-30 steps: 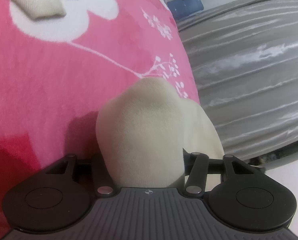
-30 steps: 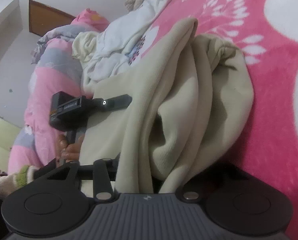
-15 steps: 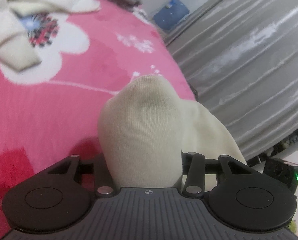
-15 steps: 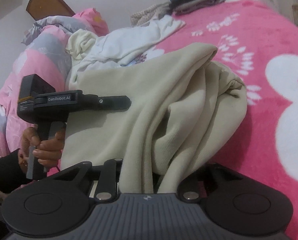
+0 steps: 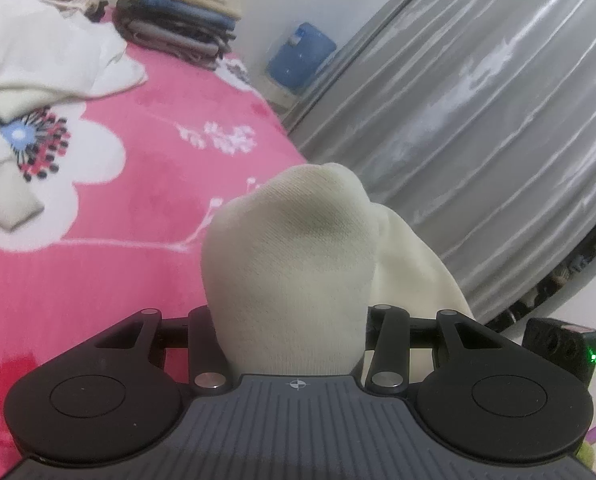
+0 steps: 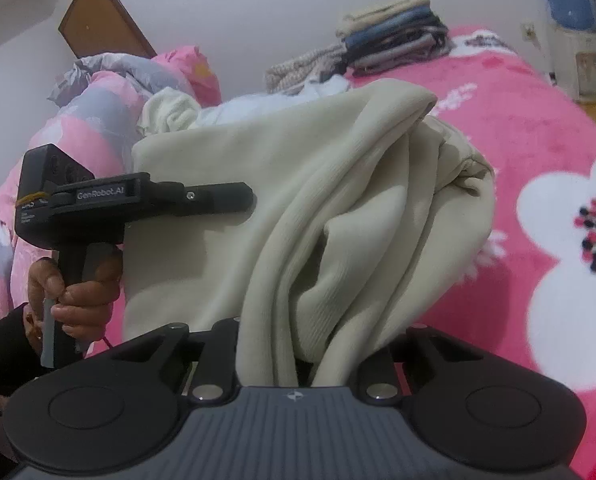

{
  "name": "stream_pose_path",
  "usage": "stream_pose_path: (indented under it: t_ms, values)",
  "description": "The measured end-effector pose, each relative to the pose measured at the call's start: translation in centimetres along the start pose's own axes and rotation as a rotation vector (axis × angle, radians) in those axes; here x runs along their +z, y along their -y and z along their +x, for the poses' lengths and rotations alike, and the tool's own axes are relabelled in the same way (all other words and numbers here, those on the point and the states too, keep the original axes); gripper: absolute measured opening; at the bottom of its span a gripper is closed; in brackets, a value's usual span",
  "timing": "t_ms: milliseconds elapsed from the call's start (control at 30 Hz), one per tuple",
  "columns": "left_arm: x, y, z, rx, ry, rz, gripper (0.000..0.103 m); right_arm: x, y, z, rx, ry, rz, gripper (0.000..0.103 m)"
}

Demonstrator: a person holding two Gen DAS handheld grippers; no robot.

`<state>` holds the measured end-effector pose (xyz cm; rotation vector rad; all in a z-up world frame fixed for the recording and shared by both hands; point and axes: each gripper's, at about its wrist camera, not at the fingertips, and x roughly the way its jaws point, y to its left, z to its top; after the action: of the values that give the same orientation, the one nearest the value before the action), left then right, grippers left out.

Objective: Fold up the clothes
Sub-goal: 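Carry the gripped hoodie bundle with both tools toward the folded clothes stacks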

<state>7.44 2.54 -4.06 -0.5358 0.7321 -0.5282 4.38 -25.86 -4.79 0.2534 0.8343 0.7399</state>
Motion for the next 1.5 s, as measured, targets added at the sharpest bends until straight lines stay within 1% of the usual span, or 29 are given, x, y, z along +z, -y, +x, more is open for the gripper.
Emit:
stream_pose_path:
  t_ms: [200,367,500,633,767,900,1000,1100,1167,1267,1400,1500]
  values:
    - [2.0,1.0,-0.4,-0.04,0.067,0.028,0.043,1.6,-0.7,-0.7,-0.031,0.077,-0.051,0.024]
    - [4.6,2.1,-0.4,-0.065,0.109,0.068,0.043,3.7,-1.4,-1.0,-0.072,0.148,-0.115,0.024]
    - [8.5,4.6,-0.3,-0.062,0.121,0.184,0.043,6.4,-1.9,-1.3,-0.113,0.217,-0.175,0.024]
    - [13.4,8.0,-0.9,-0.066,0.145,0.271,0.043,10.7,-2.8,-2.5,-0.133,0.301,-0.203,0.024]
    - [18.4,12.1,-2.9,-0.084,0.194,0.324,0.043,15.7,-4.6,-5.4,-0.146,0.384,-0.236,0.024]
    - [23.0,16.6,-6.4,-0.127,0.249,0.348,0.044,20.9,-7.6,-9.5,-0.162,0.446,-0.295,0.024]
    - [25.6,19.7,-9.2,-0.151,0.276,0.353,0.044,24.2,-10.0,-12.9,-0.157,0.48,-0.316,0.024]
    - [27.0,21.7,-11.2,-0.128,0.268,0.325,0.044,26.3,-12.1,-15.2,-0.146,0.482,-0.3,0.024]
    - [27.3,22.0,-12.0,-0.101,0.252,0.306,0.044,26.9,-12.7,-15.5,-0.123,0.464,-0.255,0.024]
    - [27.0,20.5,-12.3,-0.08,0.23,0.271,0.044,26.8,-13.3,-14.6,-0.108,0.432,-0.227,0.024]
    - [27.1,17.4,-11.9,-0.05,0.217,0.238,0.044,26.5,-12.9,-11.4,-0.066,0.405,-0.162,0.024]
    - [28.1,15.3,-11.3,-0.016,0.21,0.216,0.044,27.2,-12.5,-8.7,-0.072,0.368,-0.15,0.024]
